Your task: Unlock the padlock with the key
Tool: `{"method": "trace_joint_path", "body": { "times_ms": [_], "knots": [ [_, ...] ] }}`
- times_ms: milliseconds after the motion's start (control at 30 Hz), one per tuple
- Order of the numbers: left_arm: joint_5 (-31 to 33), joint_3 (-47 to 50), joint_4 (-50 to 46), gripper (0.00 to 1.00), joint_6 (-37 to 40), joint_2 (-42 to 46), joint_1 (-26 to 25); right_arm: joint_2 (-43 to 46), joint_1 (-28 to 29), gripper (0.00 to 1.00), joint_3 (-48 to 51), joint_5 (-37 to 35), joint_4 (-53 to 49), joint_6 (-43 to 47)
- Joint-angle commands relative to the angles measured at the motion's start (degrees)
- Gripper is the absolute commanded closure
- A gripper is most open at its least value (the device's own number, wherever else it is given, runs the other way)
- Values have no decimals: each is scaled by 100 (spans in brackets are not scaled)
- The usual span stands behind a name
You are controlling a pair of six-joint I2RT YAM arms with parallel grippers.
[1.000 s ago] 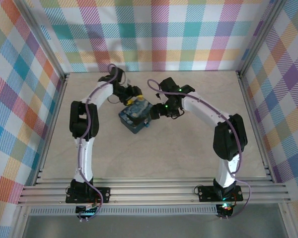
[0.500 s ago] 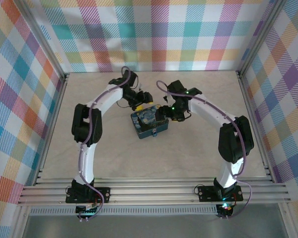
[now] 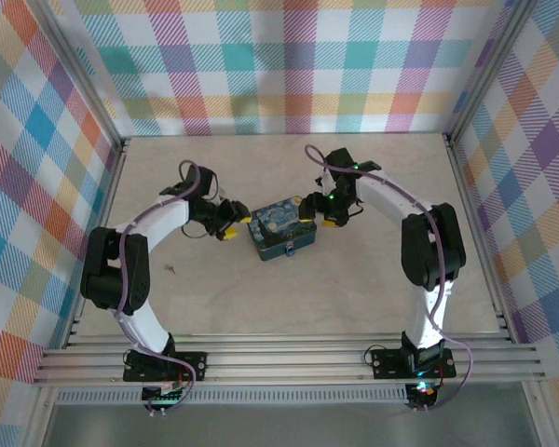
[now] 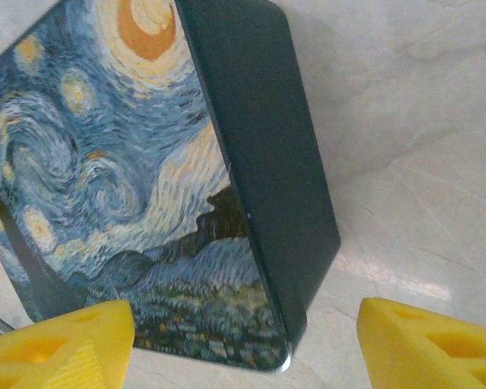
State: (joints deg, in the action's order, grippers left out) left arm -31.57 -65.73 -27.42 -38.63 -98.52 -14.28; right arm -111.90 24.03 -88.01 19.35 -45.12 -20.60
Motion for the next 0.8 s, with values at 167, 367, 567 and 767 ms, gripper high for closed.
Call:
{"method": "trace_joint_path", "body": {
  "times_ms": [167,367,567,767],
  "knots": [
    [-302,-48,907,54,-641,-231,-621,-411,23,33,-359,481,176,-54],
    [-281,-956,702,59,-536,-970,-733,-424,23,42,-314,444,257,-104],
    [-237,-2312,253,61,-332,-1952,-729,-836,-38,44,-769,568,251,-184],
    [-279,-3629,-157,62,-226,-2920,-732,-1442,-166,46,-1612,564,3,-169]
  ]
}}
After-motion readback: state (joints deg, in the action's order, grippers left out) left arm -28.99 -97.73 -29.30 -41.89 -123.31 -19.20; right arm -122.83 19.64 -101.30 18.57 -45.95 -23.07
